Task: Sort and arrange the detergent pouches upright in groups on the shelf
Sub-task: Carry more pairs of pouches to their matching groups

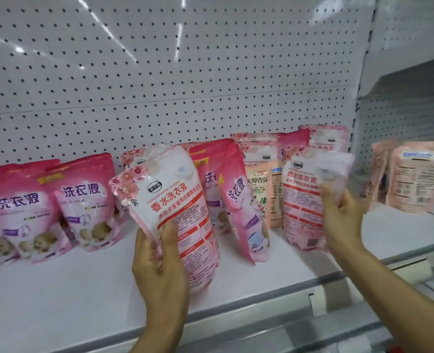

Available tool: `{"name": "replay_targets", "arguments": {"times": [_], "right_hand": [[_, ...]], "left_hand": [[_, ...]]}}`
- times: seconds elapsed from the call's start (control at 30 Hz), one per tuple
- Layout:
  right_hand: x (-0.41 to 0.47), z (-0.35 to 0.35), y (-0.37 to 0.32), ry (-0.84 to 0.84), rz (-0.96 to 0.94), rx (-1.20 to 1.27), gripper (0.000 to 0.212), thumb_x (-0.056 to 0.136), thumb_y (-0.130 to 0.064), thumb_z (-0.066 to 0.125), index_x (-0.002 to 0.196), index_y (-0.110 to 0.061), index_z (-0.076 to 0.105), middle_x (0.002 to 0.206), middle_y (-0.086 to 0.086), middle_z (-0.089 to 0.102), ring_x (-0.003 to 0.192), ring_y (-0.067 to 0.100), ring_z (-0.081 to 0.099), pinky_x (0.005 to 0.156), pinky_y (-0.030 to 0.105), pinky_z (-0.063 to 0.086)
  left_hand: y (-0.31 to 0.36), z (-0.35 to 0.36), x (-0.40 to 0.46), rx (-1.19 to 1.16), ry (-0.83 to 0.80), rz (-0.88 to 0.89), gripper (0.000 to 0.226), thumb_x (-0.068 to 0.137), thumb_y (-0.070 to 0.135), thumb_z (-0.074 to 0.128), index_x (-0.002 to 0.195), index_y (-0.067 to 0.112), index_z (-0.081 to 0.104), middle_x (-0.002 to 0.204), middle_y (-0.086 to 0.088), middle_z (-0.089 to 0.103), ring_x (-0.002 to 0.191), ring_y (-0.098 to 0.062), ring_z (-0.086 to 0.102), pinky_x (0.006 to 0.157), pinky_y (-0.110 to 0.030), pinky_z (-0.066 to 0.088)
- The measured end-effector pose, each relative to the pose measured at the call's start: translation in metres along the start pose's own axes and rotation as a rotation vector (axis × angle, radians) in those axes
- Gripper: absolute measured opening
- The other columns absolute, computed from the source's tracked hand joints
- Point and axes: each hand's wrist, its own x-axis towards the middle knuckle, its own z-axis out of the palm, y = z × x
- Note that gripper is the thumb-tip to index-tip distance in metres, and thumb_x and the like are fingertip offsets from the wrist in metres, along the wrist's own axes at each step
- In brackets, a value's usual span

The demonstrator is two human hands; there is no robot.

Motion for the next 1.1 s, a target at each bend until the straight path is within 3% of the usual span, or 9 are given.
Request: {"name": "replay_targets", "arguments": {"times": [0.17,0.27,0.33,0.47,0.6,0.77,0.87,1.0,1.1], "right_hand": [[0.002,-0.011,0.009,-0.150,0.050,-0.085,0.017,0.099,-0.027,0.051,0.113,-0.020,0.057,0.104,-0.006,0.067,0.092,0.005,0.068,0.073,0.029,0.056],[-0.005,-0.023,0.013,-0.105,-0.073,-0.222,0.040,0.095,-0.035,0.055,0.131,-0.025,0.041,0.133,-0.004,0.049,0.123,0.013,0.049,0.089,0.017,0.041],[-0.013,-0.031,0.010,-0.041,-0.195,-0.291,0.050,0.094,-0.034,0.057,0.137,-0.026,0.033,0.137,-0.011,0.036,0.131,0.011,0.036,0.099,0.018,0.031],[-0.024,-0.040,0.000,-0.002,-0.454,-0.359,0.044,0.092,-0.024,0.059,0.132,-0.025,0.039,0.130,-0.017,0.034,0.127,0.016,0.040,0.103,0.028,0.035],[-0.033,-0.015,-0.008,-0.222,-0.679,-0.421,0.024,0.092,-0.020,0.053,0.115,-0.015,0.056,0.113,-0.017,0.047,0.102,0.007,0.051,0.089,0.016,0.045],[-0.026,0.026,-0.016,-0.408,-0.496,-0.453,0.021,0.094,-0.012,0.057,0.113,-0.018,0.062,0.110,-0.007,0.057,0.098,0.009,0.058,0.084,0.034,0.052],[-0.028,0.037,-0.028,-0.470,-0.468,-0.509,0.025,0.094,-0.028,0.056,0.119,-0.025,0.058,0.115,-0.013,0.055,0.101,0.005,0.054,0.087,0.036,0.051],[-0.054,0.064,-0.023,-0.786,-0.373,-0.916,0.069,0.084,-0.062,0.055,0.141,-0.031,0.033,0.142,-0.008,0.040,0.126,0.012,0.039,0.101,0.037,0.041],[-0.071,0.084,0.005,-0.942,-0.286,-1.101,0.097,0.076,-0.069,0.058,0.150,-0.027,0.015,0.154,-0.003,0.023,0.138,0.023,0.025,0.106,0.043,0.037]], "left_hand": [[0.009,0.007,-0.014,0.009,-0.014,0.079,0.027,0.082,0.041,0.056,0.107,0.040,0.063,0.092,0.035,0.070,0.087,0.013,0.067,0.061,-0.006,0.052],[0.011,0.017,-0.018,0.000,-0.060,0.100,0.025,0.081,0.037,0.057,0.106,0.038,0.063,0.091,0.033,0.071,0.086,0.012,0.067,0.062,-0.006,0.051],[0.010,0.023,-0.017,-0.032,-0.080,0.104,0.027,0.083,0.034,0.057,0.109,0.030,0.065,0.090,0.028,0.073,0.086,0.009,0.068,0.064,-0.007,0.052],[0.002,0.022,-0.004,-0.020,-0.035,0.126,0.039,0.087,0.036,0.057,0.120,0.016,0.065,0.101,0.012,0.073,0.089,0.005,0.069,0.069,-0.011,0.055],[-0.004,0.013,0.014,-0.014,0.012,0.105,0.039,0.093,0.036,0.057,0.126,0.017,0.063,0.116,0.003,0.071,0.102,-0.007,0.070,0.079,-0.023,0.060],[-0.012,0.005,0.027,0.002,0.012,0.094,0.035,0.095,0.032,0.057,0.127,0.018,0.062,0.117,0.000,0.071,0.102,-0.013,0.071,0.078,-0.026,0.060],[-0.015,-0.001,0.034,0.006,0.025,0.083,0.036,0.094,0.033,0.057,0.128,0.021,0.062,0.116,0.002,0.071,0.102,-0.011,0.070,0.078,-0.024,0.060],[-0.016,-0.009,0.047,0.025,0.059,0.069,0.033,0.094,0.036,0.057,0.124,0.023,0.064,0.115,0.001,0.072,0.102,-0.015,0.071,0.080,-0.031,0.061],[-0.010,-0.019,0.058,0.041,0.076,0.091,0.031,0.095,0.035,0.057,0.123,0.024,0.064,0.110,0.008,0.074,0.098,-0.010,0.072,0.076,-0.029,0.061]]}}
